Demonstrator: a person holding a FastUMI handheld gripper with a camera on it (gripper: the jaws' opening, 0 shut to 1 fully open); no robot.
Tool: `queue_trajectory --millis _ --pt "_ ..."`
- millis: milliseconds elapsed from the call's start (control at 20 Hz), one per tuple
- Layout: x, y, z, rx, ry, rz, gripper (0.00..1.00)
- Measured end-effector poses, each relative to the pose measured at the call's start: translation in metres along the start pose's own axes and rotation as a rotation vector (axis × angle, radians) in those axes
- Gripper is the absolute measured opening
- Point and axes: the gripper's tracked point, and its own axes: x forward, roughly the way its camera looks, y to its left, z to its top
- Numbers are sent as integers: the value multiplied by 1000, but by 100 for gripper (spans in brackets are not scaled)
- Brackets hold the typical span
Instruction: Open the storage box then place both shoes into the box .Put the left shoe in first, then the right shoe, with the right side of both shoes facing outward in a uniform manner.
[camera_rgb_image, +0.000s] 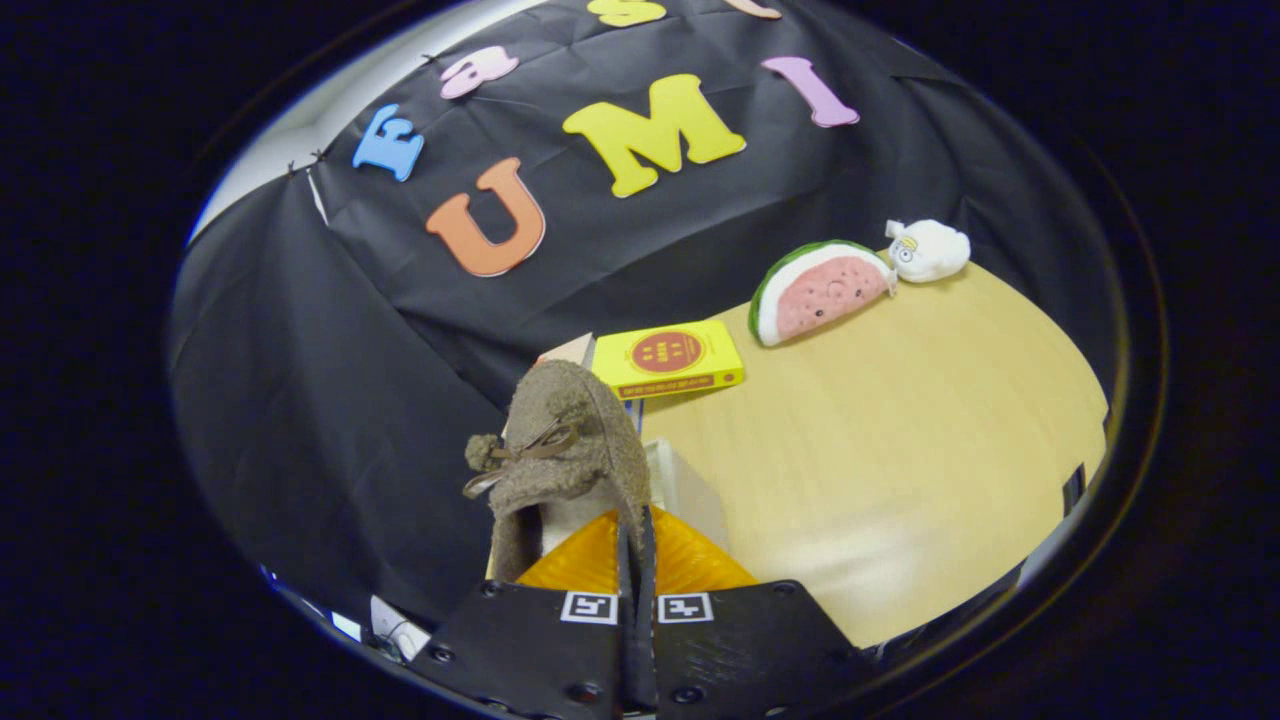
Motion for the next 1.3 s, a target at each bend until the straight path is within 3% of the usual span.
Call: queue_trajectory --millis 450,700,1050,1300 --pt "49 5 -35 28 -67 -113 0" --pt "56 -15 -64 126 -39 -170 0" --pt "67 -18 -69 47 -84 -215 1" --pt "51 -2 -56 -18 -165 -188 23"
